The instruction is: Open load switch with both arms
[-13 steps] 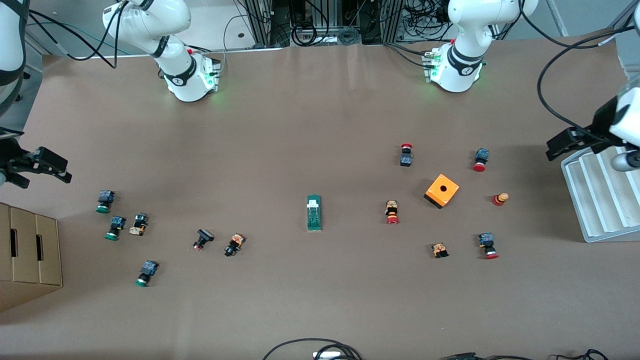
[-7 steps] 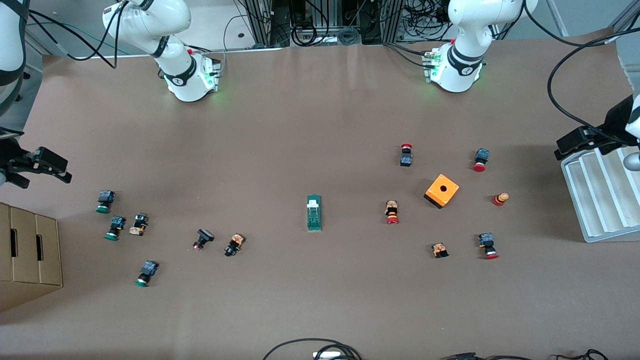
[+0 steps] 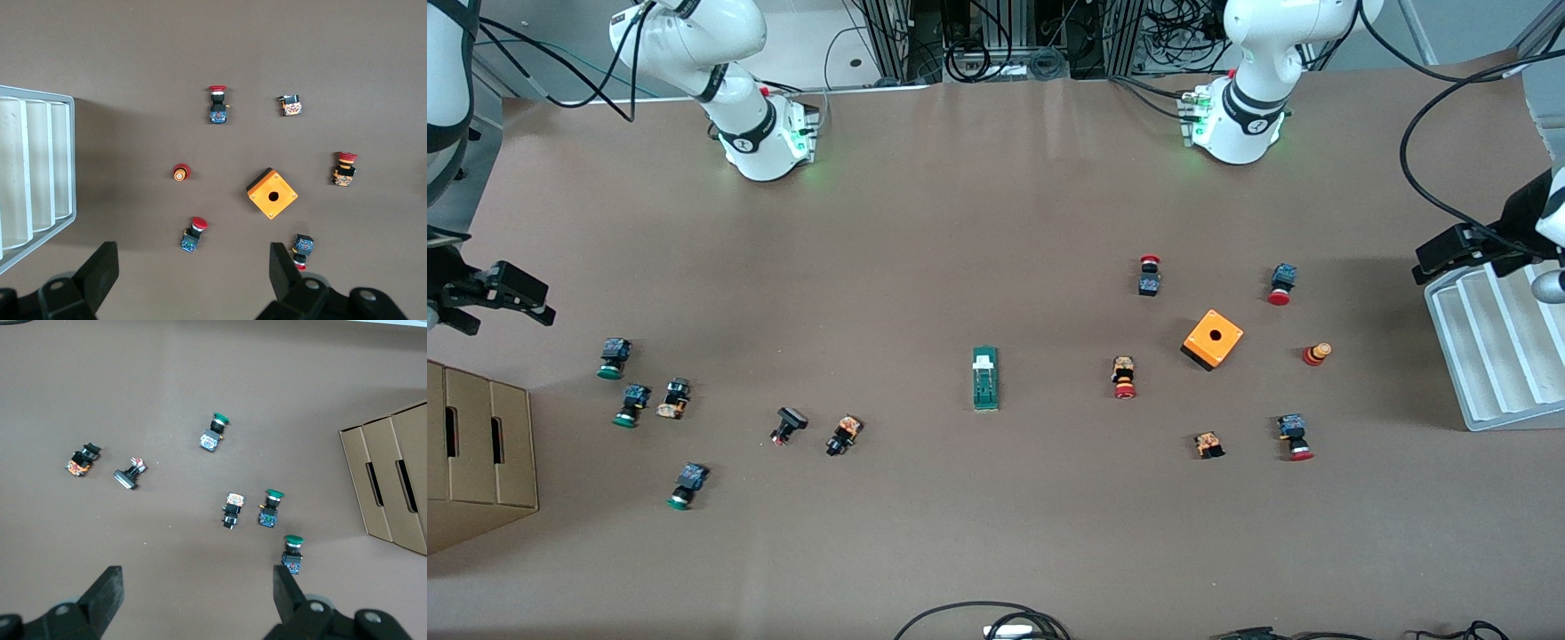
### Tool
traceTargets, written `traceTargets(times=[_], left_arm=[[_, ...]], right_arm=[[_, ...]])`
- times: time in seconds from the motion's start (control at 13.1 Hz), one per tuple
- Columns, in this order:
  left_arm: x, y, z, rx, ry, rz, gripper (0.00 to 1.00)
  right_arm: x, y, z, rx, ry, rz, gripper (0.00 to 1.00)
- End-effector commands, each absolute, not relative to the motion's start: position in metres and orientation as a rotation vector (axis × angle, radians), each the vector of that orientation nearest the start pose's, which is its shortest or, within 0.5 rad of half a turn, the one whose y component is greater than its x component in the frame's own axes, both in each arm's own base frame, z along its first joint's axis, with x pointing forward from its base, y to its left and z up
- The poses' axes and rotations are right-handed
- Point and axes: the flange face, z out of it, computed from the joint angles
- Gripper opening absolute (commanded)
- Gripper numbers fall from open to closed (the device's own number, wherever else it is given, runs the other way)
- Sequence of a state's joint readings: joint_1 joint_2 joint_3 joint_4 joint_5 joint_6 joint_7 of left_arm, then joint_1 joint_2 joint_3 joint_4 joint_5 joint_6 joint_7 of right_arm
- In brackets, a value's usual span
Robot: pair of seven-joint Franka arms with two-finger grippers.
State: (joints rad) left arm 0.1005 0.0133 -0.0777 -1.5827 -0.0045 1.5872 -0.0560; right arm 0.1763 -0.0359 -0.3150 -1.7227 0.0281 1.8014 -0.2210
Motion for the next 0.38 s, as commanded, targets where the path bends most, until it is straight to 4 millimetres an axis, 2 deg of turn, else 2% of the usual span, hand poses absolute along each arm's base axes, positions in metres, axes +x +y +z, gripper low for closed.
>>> traceTargets(times=[0.0, 0.31], left_arm=[[0.559, 0.015, 0.618, -3.148, -0.097, -0.014, 1.00], [0.558, 0.026, 0.617, -3.150, -0.131, -0.007, 1.00]], right_arm=[[0.559, -0.078, 0.597, -3.140, -0.137, -0.192, 1.00], [0.559, -0.078, 0.597, -3.140, -0.137, -0.192, 1.00]])
